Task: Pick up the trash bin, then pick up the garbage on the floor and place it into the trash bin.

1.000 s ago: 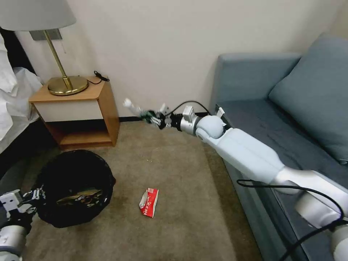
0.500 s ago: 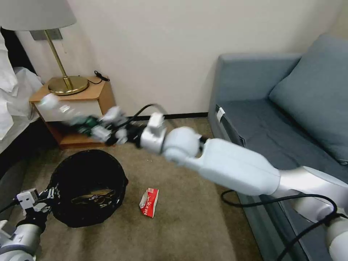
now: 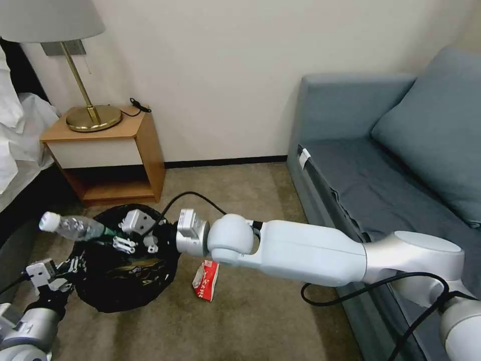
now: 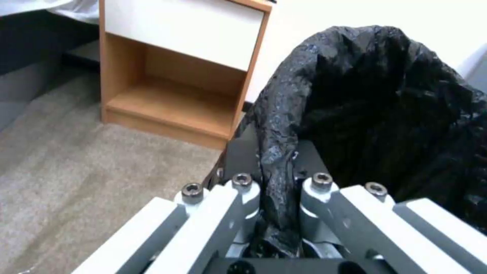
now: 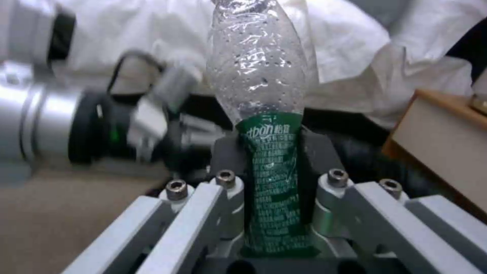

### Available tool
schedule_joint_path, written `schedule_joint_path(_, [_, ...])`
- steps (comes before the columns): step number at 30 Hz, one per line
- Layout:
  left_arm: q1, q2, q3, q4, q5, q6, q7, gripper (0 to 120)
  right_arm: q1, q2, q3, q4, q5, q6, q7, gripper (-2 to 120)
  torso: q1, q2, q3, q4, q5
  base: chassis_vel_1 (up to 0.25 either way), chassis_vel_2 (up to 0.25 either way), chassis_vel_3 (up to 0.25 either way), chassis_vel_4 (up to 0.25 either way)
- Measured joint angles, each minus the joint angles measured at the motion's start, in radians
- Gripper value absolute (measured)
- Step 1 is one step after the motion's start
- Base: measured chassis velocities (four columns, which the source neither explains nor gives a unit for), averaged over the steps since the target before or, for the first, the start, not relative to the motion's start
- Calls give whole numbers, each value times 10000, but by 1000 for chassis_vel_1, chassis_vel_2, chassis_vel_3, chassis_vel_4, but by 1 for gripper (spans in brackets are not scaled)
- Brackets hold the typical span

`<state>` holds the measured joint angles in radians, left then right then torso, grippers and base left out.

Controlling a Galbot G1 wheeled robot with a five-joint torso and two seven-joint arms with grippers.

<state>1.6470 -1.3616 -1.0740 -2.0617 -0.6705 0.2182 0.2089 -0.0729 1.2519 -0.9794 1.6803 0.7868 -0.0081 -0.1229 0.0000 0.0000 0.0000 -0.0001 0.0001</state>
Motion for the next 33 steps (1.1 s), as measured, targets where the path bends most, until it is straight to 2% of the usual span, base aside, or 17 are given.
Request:
schedule_joint_path(2, [0,-8,-2,-6,0,1,0,4,-9,-4,-8,-12,-18,6,-1,14,0,0,0,0,0,0,0,0,0])
schedule_joint_path(10, [193,-612,-208,-278,27,47,-3,4,-421,163,-354,-1012,-860,282,80,14,0,0,0,0,0,0,0,0,0])
schedule_joint_path(13, [302,-715,-304,-335,26,47,29,4,-463,261,-376,-1210,-1004,318,74,15,-1,0,0,2,0,0,0,0,0])
schedule_joint_path(16, [359,-763,-462,-394,-28,46,36,4,-472,330,-379,-1310,-1087,351,42,26,-1,0,0,2,0,0,0,0,0])
schedule_joint_path(17, [359,-763,-462,-394,-28,46,36,4,-472,330,-379,-1310,-1087,351,42,26,-1,0,0,2,0,0,0,0,0])
schedule_joint_path(20, [356,-767,-599,-402,-78,45,38,4,-357,357,-412,-1257,-1092,351,-61,41,0,0,0,0,0,0,0,0,0])
schedule_joint_path(22, [355,-764,-633,-401,-99,40,38,4,-311,369,-440,-1213,-1080,351,-60,45,0,0,0,1,0,0,0,0,0])
schedule_joint_path(24, [365,-727,-705,-337,-154,17,46,4,-244,392,-465,-1098,-1012,250,17,56,-1,0,0,2,-1,0,0,0,0])
schedule_joint_path(25, [365,-727,-705,-337,-154,17,46,4,-244,392,-465,-1098,-1012,250,17,56,-1,0,0,2,-1,0,0,0,0])
schedule_joint_path(27, [364,-652,-780,-233,-205,-1,41,4,-230,422,-465,-999,-960,169,122,67,0,0,0,2,-1,0,0,0,0])
schedule_joint_path(28, [364,-652,-780,-233,-205,-1,41,4,-230,422,-465,-999,-960,169,122,67,0,0,0,2,-1,0,0,0,0])
schedule_joint_path(31, [325,-499,-874,-84,-311,-16,-7,4,-223,475,-456,-901,-906,85,314,82,0,0,0,1,-1,0,0,0,0])
schedule_joint_path(32, [325,-499,-874,-84,-311,-16,-7,4,-223,475,-456,-901,-906,85,314,82,0,0,0,1,-1,0,0,0,0])
schedule_joint_path(33, [317,-455,-899,-45,-350,-19,-15,4,-228,505,-447,-904,-906,59,391,87,0,0,0,1,-1,0,0,0,0])
